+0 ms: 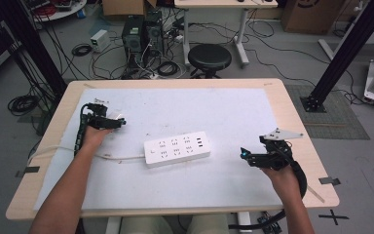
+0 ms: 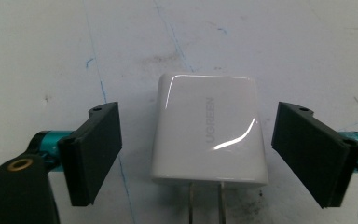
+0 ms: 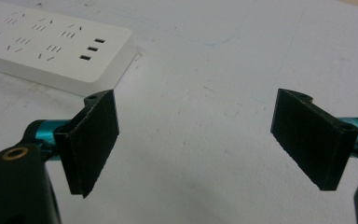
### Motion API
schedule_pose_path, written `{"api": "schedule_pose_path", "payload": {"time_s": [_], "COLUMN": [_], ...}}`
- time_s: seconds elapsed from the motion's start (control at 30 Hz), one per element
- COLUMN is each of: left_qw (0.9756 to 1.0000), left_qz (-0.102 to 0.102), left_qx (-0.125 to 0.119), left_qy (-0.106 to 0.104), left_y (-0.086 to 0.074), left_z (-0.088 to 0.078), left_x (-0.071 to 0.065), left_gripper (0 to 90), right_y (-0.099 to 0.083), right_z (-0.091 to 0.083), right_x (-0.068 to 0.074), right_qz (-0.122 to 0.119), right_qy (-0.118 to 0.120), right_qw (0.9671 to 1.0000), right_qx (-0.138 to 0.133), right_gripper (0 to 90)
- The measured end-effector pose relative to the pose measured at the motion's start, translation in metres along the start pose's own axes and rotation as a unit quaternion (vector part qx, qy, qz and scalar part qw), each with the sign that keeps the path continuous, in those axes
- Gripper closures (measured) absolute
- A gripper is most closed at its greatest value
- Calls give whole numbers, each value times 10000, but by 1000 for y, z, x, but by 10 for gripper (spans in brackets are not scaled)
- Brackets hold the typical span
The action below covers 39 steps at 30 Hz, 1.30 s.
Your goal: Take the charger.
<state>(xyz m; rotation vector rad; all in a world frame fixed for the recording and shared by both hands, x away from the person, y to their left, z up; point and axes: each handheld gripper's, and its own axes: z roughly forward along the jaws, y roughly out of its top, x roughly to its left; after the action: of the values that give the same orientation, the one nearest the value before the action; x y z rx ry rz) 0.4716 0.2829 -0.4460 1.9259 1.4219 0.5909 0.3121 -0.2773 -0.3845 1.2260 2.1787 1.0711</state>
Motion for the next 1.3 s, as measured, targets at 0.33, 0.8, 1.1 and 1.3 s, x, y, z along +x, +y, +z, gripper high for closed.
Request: {"api": "schedule_pose_path", "payload": {"time_s": [0.33,0.8,1.1,1.3], "left_qw": [9996,9993,9969,9937], "left_qz": [276,133,364,484], "left_qx": [110,-183,-497,-795], "left_qy": [-5,-297,-488,-624], "left_y": [0,2,-3,-8], "left_z": [-3,-26,-59,-86], "left_x": [-4,-12,-25,-36], "left_gripper": [423,425,426,426], "right_y": [0,-1,-2,-3], "right_z": [-2,1,-1,-1], "right_x": [-2,-1,3,5], "right_qz": [-3,-6,-83,-117], "right_qy": [-12,52,139,209], "right_qw": [10000,10000,9999,9997], "right_qx": [-29,0,-42,-51], "right_gripper": [154,154,154,154]}}
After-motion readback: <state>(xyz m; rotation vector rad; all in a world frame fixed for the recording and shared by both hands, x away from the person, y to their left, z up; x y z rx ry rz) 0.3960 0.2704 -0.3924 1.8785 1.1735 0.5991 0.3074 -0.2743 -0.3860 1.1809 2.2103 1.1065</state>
